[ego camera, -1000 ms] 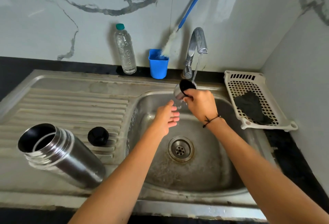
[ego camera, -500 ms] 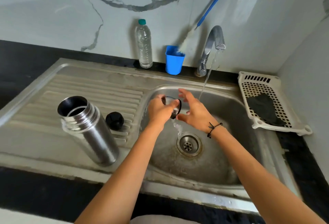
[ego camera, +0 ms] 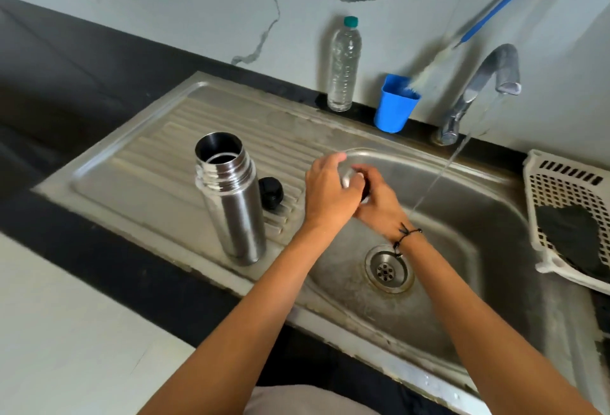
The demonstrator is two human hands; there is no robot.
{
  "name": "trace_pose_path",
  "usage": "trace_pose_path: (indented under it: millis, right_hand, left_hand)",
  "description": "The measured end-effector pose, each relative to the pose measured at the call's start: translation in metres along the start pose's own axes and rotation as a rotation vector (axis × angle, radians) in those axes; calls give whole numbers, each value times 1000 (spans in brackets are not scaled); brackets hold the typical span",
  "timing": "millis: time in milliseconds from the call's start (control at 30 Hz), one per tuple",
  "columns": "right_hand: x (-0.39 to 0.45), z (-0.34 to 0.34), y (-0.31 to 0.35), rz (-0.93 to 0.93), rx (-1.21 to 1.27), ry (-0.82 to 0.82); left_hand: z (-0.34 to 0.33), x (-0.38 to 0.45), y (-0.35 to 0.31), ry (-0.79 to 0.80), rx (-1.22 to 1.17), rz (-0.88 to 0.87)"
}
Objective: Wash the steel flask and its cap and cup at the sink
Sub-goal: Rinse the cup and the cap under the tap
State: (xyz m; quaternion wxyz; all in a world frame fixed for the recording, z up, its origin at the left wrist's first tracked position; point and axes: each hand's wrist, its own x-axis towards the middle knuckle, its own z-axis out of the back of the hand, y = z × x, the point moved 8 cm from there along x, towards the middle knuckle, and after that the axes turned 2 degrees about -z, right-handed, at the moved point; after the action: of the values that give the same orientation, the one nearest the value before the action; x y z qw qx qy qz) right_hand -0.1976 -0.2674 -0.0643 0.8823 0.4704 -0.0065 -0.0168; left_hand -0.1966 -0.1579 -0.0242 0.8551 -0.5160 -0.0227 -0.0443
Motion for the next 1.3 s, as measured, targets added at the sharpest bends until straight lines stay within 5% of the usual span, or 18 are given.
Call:
trace_pose_path:
  millis: [233,1067,1300]
  right_hand:
    - [60,-27,19,15,274,5]
    - [127,-94,32,157,-580,167]
    - [94,-73,57,376,-402,190]
  left_hand:
    - [17,-11,12,-141,-15,-26]
    - [21,-17,45,-178,-47,34]
    - [30,-24,44,-320,-78,-30]
